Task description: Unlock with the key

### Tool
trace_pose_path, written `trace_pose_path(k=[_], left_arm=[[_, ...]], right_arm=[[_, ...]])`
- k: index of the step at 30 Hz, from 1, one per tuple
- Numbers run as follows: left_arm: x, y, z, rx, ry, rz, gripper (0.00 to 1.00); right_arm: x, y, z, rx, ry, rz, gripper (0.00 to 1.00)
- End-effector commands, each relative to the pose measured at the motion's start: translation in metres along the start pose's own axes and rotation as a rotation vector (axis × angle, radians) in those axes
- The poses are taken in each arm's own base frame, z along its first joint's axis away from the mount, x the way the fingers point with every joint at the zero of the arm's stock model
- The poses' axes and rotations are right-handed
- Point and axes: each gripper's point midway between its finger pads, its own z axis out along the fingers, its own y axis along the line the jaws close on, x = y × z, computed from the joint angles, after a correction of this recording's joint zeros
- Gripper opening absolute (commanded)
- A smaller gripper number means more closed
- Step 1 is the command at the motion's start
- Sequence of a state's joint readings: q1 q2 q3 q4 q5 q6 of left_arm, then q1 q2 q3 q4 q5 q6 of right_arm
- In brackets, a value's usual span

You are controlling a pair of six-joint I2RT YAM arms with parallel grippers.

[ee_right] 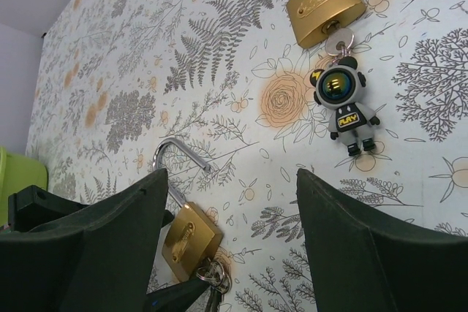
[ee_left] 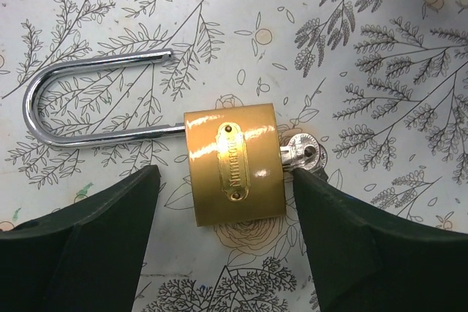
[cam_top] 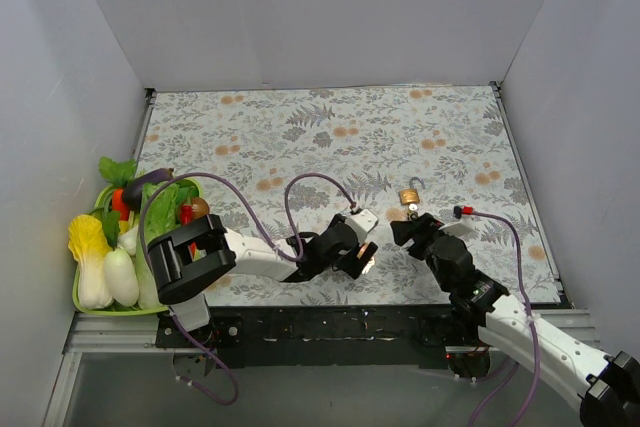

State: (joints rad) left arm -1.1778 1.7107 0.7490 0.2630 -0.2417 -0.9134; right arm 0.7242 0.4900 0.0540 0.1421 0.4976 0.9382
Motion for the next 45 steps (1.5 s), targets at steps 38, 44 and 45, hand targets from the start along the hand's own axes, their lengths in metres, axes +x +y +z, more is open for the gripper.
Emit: trace_pose_path(k=[38, 44, 45], left_arm=[[0.037, 0.055, 0.027, -0.020, 0.173, 0.620, 0.40], [0.023, 0.067, 0.040, 0.006, 0.152, 0.708, 0.43], [0.021, 0.067, 0.044, 0.009, 0.151, 0.711, 0.43]], right_arm=[[-0.031, -0.004, -0.012, 0.009, -0.112, 0.001, 0.77], [-0.032, -0.003, -0.014, 0.007, -0.114, 0.004, 0.77], [-0.032, -0.003, -0.014, 0.004, -0.113, 0.005, 0.77]])
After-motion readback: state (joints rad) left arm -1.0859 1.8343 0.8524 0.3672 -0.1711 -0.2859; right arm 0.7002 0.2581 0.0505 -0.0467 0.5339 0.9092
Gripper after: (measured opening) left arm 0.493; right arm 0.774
